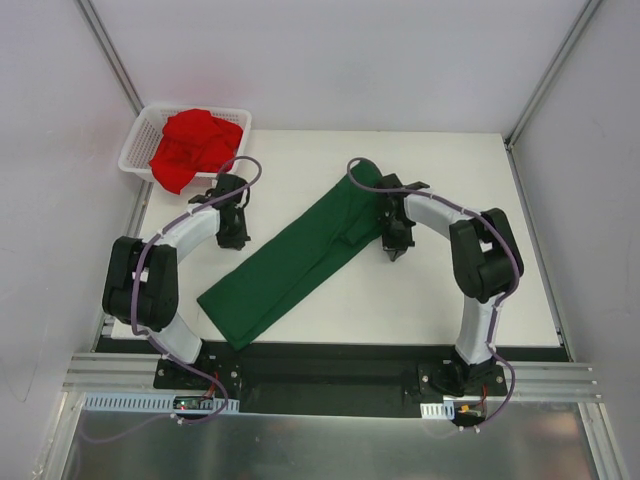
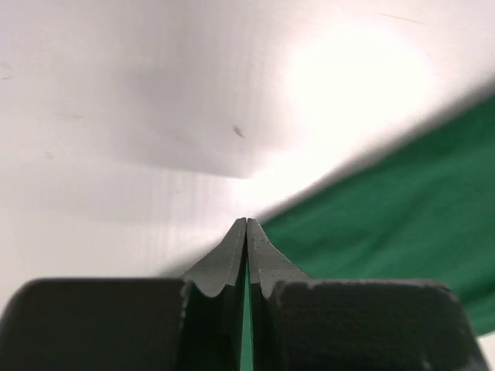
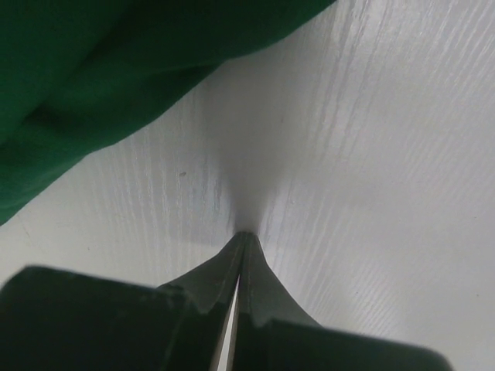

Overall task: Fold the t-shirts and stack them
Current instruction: Rotate the tshirt 85 degrees

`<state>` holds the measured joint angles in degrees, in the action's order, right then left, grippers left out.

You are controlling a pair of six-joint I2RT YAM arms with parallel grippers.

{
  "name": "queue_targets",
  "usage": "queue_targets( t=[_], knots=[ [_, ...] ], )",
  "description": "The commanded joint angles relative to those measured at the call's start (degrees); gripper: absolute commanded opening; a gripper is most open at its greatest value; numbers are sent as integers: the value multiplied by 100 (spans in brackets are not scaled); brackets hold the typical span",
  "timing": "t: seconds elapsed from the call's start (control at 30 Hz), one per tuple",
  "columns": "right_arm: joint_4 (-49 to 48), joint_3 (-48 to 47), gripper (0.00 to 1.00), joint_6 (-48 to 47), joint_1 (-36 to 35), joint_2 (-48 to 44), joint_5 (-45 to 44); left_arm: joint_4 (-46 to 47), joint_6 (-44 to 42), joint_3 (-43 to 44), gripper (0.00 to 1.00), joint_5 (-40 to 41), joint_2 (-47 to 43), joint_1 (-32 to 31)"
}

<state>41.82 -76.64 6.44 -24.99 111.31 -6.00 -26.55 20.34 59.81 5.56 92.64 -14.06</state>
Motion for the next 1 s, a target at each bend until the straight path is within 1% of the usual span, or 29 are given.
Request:
queue_targets(
  t=[0.0, 0.17, 0.3, 0.53, 0.73, 0.77, 0.93, 0.97],
  knots=[
    [-342, -430, 1, -37, 12, 198, 81, -316, -92, 145, 0, 384, 227, 264],
    [-193, -1052, 1, -125, 135, 566, 143, -386, 5, 66, 0, 411, 413, 308],
    [10, -1571, 1, -213, 249, 900, 134, -386, 84, -66, 0, 104, 535, 317],
    [194, -2091, 1, -336, 372, 1305, 152, -378, 216, -347, 0, -344, 606, 308],
    [274, -2285, 1, -468, 364, 1429, 108, -395, 225, -409, 0, -547, 782, 299],
    [265, -2294, 1, -494, 364, 1420, 99, -387, 234, -426, 0, -704, 773, 299],
    [-77, -2188, 1, -609, 364, 1324, 274, -378, 278, -479, 0, -1056, 720, 290],
    [-113, -2188, 1, -791, 372, 1323, 301, -378, 295, -488, 0, -1118, 720, 290]
  ],
)
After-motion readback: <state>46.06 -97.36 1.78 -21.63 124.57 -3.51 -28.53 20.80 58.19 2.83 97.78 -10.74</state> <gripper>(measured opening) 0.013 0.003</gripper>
